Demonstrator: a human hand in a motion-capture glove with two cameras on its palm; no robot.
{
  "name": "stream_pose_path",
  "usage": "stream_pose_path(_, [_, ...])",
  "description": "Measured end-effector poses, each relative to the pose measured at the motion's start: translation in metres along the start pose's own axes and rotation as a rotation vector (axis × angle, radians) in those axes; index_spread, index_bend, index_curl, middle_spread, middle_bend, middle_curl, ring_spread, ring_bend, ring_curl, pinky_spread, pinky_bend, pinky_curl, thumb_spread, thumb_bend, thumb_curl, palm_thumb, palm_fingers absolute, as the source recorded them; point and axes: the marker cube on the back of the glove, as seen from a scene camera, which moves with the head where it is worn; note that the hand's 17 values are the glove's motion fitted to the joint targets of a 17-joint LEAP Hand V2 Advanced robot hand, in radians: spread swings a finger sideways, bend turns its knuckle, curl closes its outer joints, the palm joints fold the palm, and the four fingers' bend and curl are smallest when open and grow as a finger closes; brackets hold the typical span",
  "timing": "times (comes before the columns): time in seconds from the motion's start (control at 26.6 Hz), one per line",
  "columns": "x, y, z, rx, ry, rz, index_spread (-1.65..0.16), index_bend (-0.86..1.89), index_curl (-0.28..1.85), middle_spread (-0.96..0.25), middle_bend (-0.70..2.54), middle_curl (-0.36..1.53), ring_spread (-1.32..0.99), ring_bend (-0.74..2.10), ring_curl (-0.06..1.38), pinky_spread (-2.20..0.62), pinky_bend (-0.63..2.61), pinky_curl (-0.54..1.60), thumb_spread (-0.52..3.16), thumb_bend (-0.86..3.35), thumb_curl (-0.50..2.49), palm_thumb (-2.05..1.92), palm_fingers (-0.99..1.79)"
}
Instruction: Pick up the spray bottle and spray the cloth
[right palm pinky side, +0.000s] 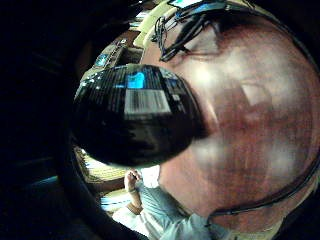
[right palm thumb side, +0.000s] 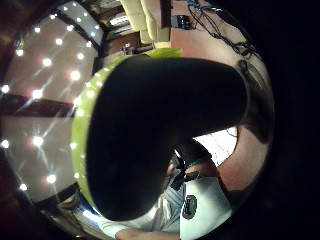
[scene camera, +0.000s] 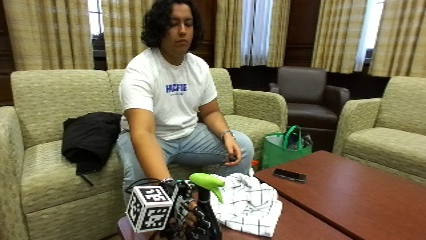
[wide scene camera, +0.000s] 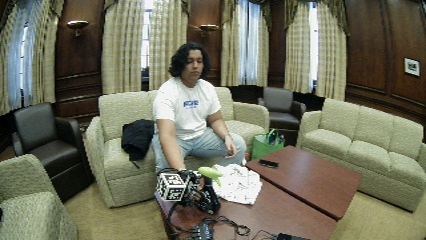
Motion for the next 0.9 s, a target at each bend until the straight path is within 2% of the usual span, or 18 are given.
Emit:
stream_pose_path(0.3, [-0.009,-0.021,0.007,0.027,-0.023,-0.075,-0.39,0.09,0.17,-0.16,0.33,0.35,-0.11,0.50,0.30,0.17,0.38,0.33,0.83,-0.04,0.36,0.68,0.27])
stream_pose_path(0.64, [-0.018,-0.032,0.009,0.087,-0.052,-0.123,-0.37,0.07,0.14,-0.18,0.28,0.34,-0.17,0.55,0.31,0.10,0.61,0.38,0.84,0.00,0.37,0.75,0.46])
stream_pose_path(0.72, [-0.020,-0.032,0.010,0.115,-0.042,-0.136,-0.34,0.08,0.14,-0.17,0.28,0.35,-0.19,0.64,0.33,0.05,0.61,0.38,0.88,0.04,0.40,0.83,0.63])
stream_pose_path(0.9, [-0.025,-0.030,0.010,0.159,-0.008,-0.133,-0.30,0.12,0.16,-0.14,0.27,0.35,-0.19,0.67,0.34,-0.03,0.58,0.37,0.92,0.09,0.45,0.94,0.82])
